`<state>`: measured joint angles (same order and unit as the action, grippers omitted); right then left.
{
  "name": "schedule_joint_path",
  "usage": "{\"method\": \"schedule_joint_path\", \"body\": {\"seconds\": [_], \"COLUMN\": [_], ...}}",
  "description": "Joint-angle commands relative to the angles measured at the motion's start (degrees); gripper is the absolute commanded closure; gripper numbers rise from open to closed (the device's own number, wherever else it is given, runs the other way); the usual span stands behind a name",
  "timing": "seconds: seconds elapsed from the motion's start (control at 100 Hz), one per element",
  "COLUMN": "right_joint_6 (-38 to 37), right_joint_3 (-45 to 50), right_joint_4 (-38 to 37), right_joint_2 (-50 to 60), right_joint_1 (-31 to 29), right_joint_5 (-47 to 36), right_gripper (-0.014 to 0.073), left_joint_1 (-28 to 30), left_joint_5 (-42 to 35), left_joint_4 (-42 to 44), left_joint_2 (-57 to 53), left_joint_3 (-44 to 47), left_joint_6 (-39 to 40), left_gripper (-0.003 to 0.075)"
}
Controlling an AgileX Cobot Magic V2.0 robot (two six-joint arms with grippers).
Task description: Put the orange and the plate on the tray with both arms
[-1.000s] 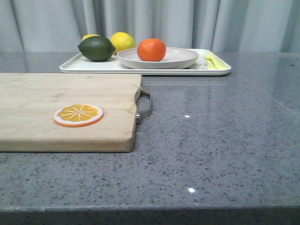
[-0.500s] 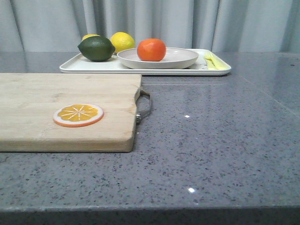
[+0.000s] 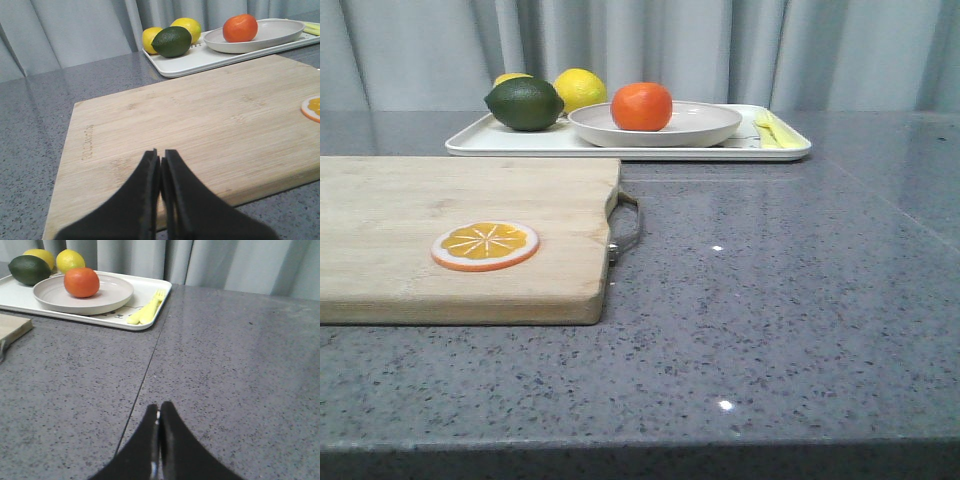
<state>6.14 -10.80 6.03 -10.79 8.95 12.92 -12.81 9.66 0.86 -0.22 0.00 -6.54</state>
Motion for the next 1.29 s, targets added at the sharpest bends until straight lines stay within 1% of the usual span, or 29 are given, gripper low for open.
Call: {"method": "schedule_joint_path", "body": {"seconds": [0.0, 0.09, 0.22, 0.26, 0.33, 0.53, 1.28], "right_joint_6": [-3.47, -5.43, -6.14, -6.14, -6.14, -6.14, -6.14], "right_joint_3": [2.87, 7.22, 12.25, 12.12, 12.09, 12.09, 12.09], "right_joint_4": [-4.49, -6.36, -6.36, -6.36, -6.47, -6.47, -6.41], "right_joint_2": [2.21, 5.04, 8.17, 9.07, 10.33, 12.61, 12.59], "right_joint_1": [0.04, 0.04, 0.04, 0.04, 0.04, 0.04, 0.04], "right_joint_5": [-10.6, -14.84, -16.79, -14.28, -12.92, -12.92, -12.92], "right_gripper": [0.0661, 0.0661, 0.0661, 0.0661, 0.0661, 0.0661, 0.0661], "left_joint_1": [0.2, 0.2, 0.2, 0.2, 0.2, 0.2, 0.2], "left_joint_5": [-4.07, -4.07, -4.07, -4.07, -4.07, -4.07, -4.07], "left_joint_4": [-0.29, -0.29, -0.29, -0.29, -0.29, -0.29, -0.29], "left_joint_2": [-1.92, -1.92, -1.92, -1.92, -1.92, -1.92, -1.92], "left_joint_3": [0.43, 0.43, 0.43, 0.43, 0.43, 0.43, 0.43], "left_joint_6": [0.7, 0.7, 0.7, 0.7, 0.7, 0.7, 0.7], "left_gripper": [0.0739, 0.0739, 0.0739, 0.0739, 0.0739, 0.0739, 0.0739]}}
